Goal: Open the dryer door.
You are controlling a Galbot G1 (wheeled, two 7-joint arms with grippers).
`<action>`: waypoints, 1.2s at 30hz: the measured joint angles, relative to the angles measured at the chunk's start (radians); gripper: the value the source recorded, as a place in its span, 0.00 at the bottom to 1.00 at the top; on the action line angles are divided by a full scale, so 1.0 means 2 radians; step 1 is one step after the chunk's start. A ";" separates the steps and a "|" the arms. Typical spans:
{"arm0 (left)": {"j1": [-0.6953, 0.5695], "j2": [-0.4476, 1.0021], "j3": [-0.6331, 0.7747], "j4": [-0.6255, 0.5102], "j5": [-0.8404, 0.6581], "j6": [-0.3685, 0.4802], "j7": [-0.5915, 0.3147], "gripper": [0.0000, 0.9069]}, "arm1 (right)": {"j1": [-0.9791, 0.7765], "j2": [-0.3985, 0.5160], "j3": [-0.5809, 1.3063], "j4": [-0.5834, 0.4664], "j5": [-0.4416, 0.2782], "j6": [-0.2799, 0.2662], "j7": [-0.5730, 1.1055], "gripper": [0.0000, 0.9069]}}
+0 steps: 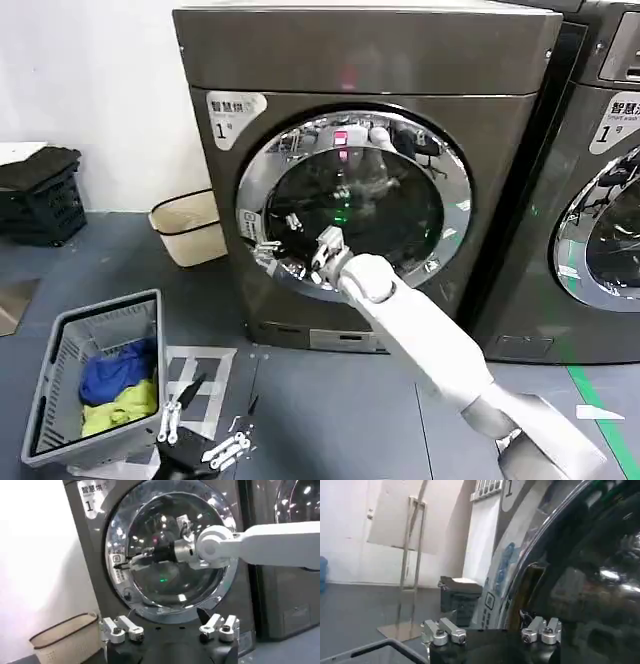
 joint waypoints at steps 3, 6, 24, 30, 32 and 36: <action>0.000 0.000 -0.001 0.000 0.000 0.000 0.000 1.00 | 0.001 0.000 -0.002 -0.003 0.001 0.002 -0.015 1.00; -0.001 0.000 -0.002 0.000 -0.001 0.000 0.000 1.00 | 0.001 -0.001 -0.003 -0.006 0.004 0.006 -0.033 1.00; -0.009 0.001 -0.023 0.000 -0.021 0.003 -0.001 1.00 | -0.003 -0.043 -0.018 0.025 0.079 0.024 -0.162 1.00; -0.009 0.001 -0.025 -0.002 -0.021 0.004 0.000 1.00 | -0.009 -0.069 -0.024 0.055 0.092 0.028 -0.182 1.00; -0.009 0.001 -0.026 -0.002 -0.021 0.004 0.000 1.00 | -0.010 -0.079 -0.026 0.064 0.103 0.037 -0.196 1.00; -0.010 0.004 -0.031 -0.004 -0.023 0.007 0.000 1.00 | -0.010 -0.096 -0.031 0.073 0.128 0.057 -0.228 1.00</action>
